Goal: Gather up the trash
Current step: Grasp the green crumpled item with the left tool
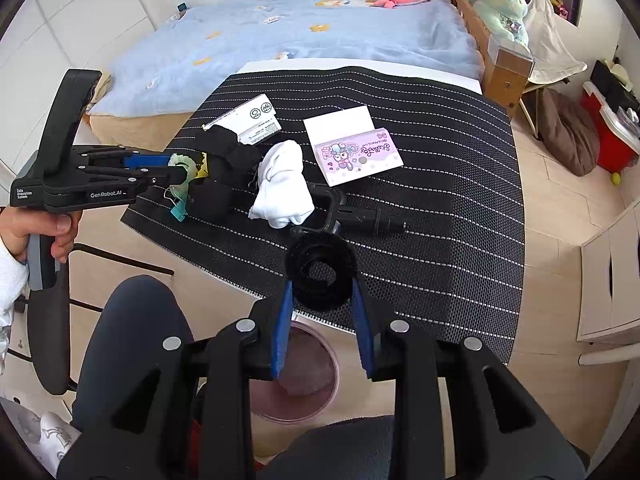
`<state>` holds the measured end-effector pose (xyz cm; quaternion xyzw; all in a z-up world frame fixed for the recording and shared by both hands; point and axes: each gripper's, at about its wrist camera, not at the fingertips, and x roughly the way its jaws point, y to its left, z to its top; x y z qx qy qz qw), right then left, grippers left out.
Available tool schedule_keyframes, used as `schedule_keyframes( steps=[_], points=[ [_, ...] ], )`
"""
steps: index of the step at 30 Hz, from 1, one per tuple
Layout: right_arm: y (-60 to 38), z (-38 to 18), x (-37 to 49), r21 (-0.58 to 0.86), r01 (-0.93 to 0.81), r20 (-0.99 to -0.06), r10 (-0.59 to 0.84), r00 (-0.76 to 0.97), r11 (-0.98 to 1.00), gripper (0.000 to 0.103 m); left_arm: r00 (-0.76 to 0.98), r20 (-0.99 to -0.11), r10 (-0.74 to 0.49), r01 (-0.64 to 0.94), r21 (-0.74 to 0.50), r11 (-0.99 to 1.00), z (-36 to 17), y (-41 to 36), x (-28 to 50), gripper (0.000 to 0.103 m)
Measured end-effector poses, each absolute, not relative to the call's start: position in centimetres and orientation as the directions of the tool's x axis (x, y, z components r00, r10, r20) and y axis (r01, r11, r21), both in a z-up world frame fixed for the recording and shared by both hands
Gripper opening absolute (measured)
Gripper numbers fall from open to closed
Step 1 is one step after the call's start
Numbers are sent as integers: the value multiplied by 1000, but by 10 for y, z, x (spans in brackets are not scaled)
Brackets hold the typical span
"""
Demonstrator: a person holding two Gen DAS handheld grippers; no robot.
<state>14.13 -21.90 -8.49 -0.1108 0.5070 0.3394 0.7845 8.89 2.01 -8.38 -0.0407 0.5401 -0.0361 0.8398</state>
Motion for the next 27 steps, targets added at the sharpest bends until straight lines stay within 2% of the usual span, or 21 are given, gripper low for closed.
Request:
schedule_keyframes(
  steps=[11,27],
  points=[
    [-214,-80,141,172,-651,-862,433,264,739,28,466,-881,-86,18,-88,996,-72,20,83,21],
    [-216,-37,101,152,-696,-803,499,327,701,28,616,-784,-78,65,-48,997,-6,0,28,21]
  ],
)
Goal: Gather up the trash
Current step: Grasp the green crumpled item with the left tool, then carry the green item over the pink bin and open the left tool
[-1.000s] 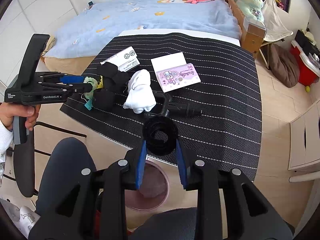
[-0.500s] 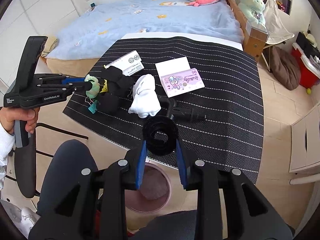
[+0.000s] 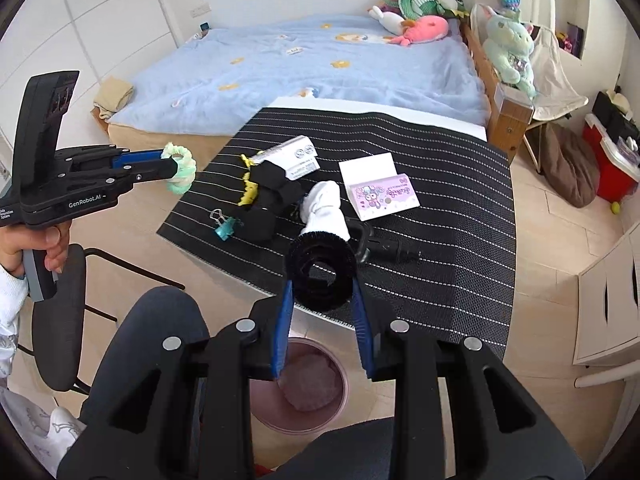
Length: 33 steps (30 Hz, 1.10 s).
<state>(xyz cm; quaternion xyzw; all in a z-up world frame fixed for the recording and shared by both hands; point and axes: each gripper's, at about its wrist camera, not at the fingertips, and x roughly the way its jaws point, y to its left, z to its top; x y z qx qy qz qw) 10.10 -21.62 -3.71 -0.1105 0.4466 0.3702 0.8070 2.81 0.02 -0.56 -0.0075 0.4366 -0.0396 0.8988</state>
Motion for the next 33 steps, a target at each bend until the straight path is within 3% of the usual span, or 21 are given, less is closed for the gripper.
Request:
schedule_keyframes(
  steps=[25,28,30,33],
  points=[
    [-231,-51,18,182,-723,-804,524,281,666,28,551,-803,-228,232,-116,966,-34,-78,-52,22],
    [-234,-52,16,186,-719,-803,525,280,669,28,540,-805,-247,247,-128,960,-37,-84,-56,31],
    [-235,-54,15,190,-716,-803,526,280,672,28,537,-804,-256,253,-136,958,-39,-87,-57,63],
    [-238,-55,14,194,-713,-803,527,279,673,28,547,-796,-259,238,-148,960,-40,-86,-58,88]
  ],
)
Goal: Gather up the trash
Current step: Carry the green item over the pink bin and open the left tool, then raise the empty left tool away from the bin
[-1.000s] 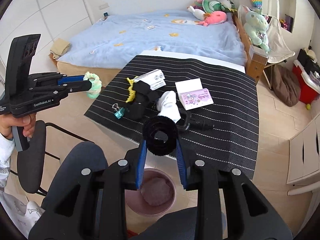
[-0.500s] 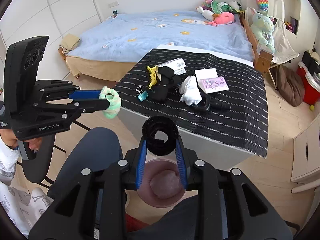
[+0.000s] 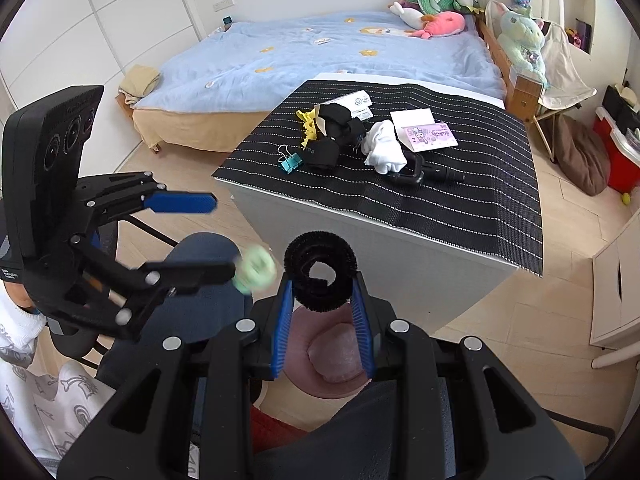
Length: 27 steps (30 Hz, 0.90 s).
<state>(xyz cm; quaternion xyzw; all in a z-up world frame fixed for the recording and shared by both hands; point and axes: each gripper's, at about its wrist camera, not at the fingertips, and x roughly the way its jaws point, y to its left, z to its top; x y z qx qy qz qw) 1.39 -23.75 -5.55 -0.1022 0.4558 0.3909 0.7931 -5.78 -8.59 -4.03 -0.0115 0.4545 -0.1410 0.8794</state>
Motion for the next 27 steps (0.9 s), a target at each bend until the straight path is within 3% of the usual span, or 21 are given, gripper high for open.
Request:
schedule_keyframes(
  steps=[5,25,26,27],
  points=[
    [-239,-56,13,200,-713,-801,531,276,672,28,574,-787,-225,193,-136,972,-39,-82,-58,94],
    [-217,-54,3,198,-761,-799,551,240,618,32,632,-763,-137,73,-117,990,-26,-42,-72,95],
    [-215,-54,2,201,-764,-798,555,235,613,45,634,-762,-134,69,-117,991,-26,-40,-72,95],
    [-214,-54,2,205,-764,-796,559,233,611,68,635,-761,-132,66,-116,991,-25,-39,-73,95]
  ],
)
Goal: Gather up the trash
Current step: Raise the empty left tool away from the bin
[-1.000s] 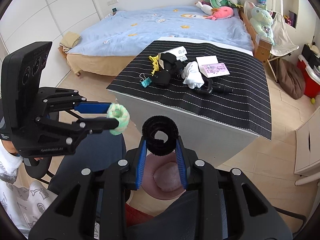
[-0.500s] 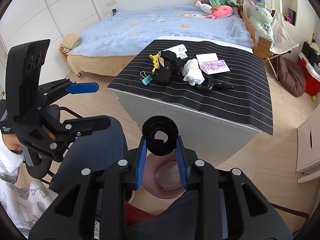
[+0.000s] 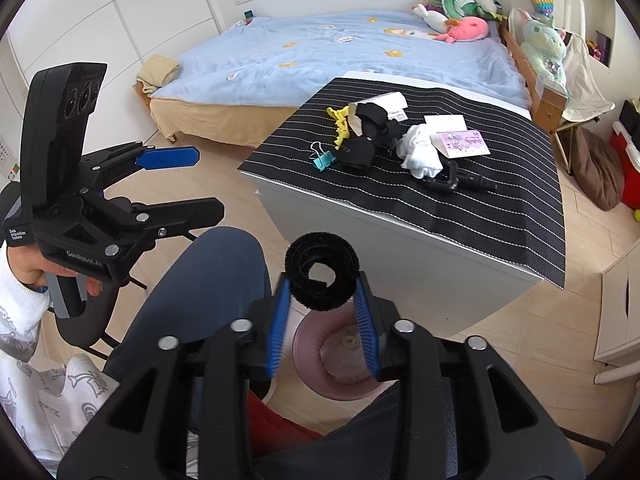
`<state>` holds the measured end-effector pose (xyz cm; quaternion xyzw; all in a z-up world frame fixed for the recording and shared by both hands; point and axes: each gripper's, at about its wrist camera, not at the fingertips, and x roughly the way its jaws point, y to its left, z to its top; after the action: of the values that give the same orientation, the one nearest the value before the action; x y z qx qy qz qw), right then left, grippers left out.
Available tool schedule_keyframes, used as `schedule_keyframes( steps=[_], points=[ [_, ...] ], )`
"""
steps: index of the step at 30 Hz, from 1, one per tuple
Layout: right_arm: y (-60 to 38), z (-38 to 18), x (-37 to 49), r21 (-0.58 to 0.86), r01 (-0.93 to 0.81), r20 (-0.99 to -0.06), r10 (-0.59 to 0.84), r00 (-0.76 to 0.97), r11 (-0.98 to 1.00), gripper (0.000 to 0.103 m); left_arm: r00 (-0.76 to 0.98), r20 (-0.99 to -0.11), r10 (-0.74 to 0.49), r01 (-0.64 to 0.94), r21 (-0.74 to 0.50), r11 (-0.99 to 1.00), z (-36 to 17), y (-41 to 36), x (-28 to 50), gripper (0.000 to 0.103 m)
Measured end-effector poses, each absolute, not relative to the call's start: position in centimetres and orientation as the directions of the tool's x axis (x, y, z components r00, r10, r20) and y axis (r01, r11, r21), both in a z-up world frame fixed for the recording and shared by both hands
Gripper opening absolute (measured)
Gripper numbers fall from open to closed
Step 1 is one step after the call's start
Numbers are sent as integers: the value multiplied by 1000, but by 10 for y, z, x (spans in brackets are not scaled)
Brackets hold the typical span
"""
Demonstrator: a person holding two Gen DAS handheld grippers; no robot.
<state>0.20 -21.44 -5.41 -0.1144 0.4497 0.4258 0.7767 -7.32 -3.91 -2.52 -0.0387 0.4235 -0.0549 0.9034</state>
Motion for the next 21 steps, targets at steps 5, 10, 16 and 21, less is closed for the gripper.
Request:
schedule_keyframes(
  steps=[5,10,16,21],
  points=[
    [-212,-55,4,211,-758,-797,557,232,617,94,639,-758,-128,63,-115,991,-24,-36,-73,95],
    [-216,-56,6,208,-739,-800,546,248,640,95,635,-760,-137,71,-119,990,-24,-37,-73,95],
    [-224,-58,11,210,-711,-800,536,270,671,95,627,-765,-144,77,-124,989,-26,-42,-71,95],
    [-228,-59,16,214,-697,-798,534,280,685,96,626,-766,-146,77,-126,989,-28,-43,-70,95]
  ],
)
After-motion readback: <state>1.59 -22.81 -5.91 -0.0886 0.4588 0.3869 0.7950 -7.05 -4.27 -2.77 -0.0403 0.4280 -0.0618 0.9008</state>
